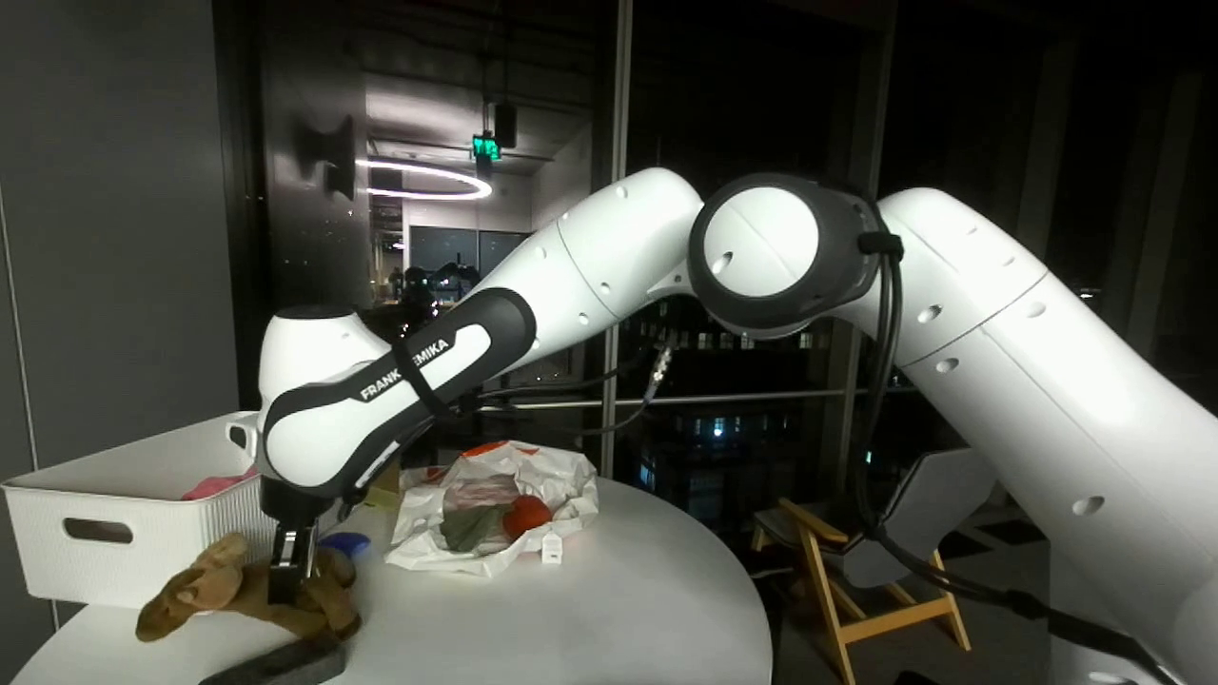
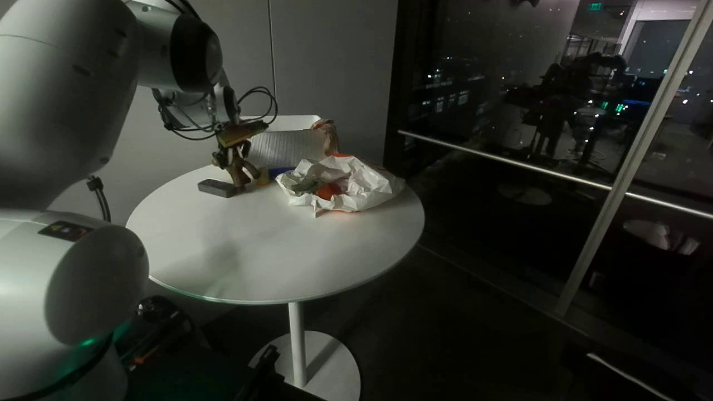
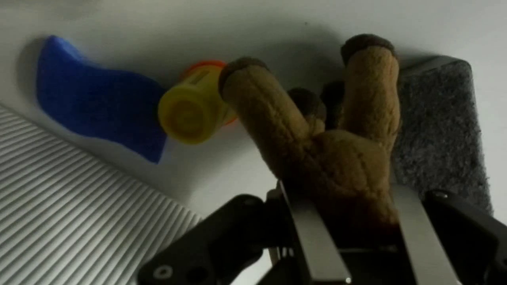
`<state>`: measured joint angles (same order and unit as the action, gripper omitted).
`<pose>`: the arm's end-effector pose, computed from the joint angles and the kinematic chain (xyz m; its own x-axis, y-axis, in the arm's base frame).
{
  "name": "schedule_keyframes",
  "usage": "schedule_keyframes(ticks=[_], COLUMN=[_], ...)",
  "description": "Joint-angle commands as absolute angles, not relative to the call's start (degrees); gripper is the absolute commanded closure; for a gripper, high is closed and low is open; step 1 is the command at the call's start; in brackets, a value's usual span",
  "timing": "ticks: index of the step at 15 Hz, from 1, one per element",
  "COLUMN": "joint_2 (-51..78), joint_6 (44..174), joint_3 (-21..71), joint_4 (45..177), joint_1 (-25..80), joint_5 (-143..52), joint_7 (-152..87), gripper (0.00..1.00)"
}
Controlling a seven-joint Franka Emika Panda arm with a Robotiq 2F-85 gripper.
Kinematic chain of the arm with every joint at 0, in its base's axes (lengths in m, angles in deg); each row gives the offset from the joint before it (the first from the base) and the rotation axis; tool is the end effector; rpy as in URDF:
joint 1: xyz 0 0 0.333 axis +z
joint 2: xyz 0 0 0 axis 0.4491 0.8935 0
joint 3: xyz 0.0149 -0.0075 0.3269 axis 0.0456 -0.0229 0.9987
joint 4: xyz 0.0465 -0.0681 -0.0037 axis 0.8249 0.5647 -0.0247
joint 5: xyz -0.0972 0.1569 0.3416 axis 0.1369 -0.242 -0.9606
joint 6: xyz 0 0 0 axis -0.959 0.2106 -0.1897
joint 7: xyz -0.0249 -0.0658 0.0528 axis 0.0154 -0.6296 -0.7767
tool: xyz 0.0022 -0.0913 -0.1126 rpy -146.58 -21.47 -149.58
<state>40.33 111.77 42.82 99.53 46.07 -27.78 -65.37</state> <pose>0.6662 0.3784 0.2615 0.3193 0.9351 0.1538 0.9076 -0.3484 0.2341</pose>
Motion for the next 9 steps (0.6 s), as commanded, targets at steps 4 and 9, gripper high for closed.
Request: schedule_keyframes(ticks=[4,9], joint_2=[24.22,15.32], joint_6=[114.11,105.54], joint_3=[32.92,29.97], joint_4=[113.98,123.92], joint_1=[51.20,52.76], joint_5=[-17.38,-7.07], joint_7=[-44.16,-26.91], gripper=[0.92,0.92])
